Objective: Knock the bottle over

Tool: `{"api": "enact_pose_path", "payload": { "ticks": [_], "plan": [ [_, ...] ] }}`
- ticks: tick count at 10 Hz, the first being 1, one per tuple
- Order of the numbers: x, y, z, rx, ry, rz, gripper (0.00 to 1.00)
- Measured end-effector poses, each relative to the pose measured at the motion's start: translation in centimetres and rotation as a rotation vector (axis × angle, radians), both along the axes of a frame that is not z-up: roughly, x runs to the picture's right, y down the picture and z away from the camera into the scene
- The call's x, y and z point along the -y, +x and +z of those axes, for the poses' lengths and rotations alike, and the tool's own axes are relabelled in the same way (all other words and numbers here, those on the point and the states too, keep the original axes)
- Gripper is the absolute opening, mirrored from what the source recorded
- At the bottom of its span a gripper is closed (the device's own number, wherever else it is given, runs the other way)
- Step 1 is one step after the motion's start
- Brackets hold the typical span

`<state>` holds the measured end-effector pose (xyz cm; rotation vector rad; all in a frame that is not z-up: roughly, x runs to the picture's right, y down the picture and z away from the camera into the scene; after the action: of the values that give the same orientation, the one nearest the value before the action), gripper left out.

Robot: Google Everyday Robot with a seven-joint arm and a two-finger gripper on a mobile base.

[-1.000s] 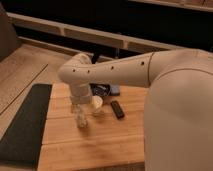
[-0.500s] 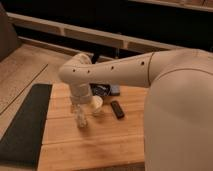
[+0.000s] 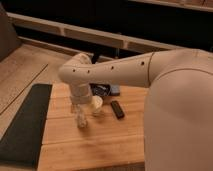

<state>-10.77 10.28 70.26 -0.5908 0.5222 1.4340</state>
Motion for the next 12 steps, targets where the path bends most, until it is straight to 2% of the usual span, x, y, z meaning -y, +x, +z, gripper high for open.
{"api": "enact_pose_path", "payload": {
  "ticks": [2,5,7,9,10,12],
  "plan": [
    [-0.2,0.0,0.0,0.001,0.002,-0.008,0.65],
    [-3.1,-2.3,-0.4,0.040,-0.023,-0.068,0.65],
    [-4.7,-2.7,-0.2,0.039,-0.056,-0.091,0.65],
    [-6.0,-2.4,0.1,0.018,-0.095,-0.114,0.65],
    [-6.5,-1.4,0.6,-0.018,-0.128,-0.129,0.65],
    [-6.8,-0.3,1.2,-0.061,-0.164,-0.147,0.65]
  ]
}}
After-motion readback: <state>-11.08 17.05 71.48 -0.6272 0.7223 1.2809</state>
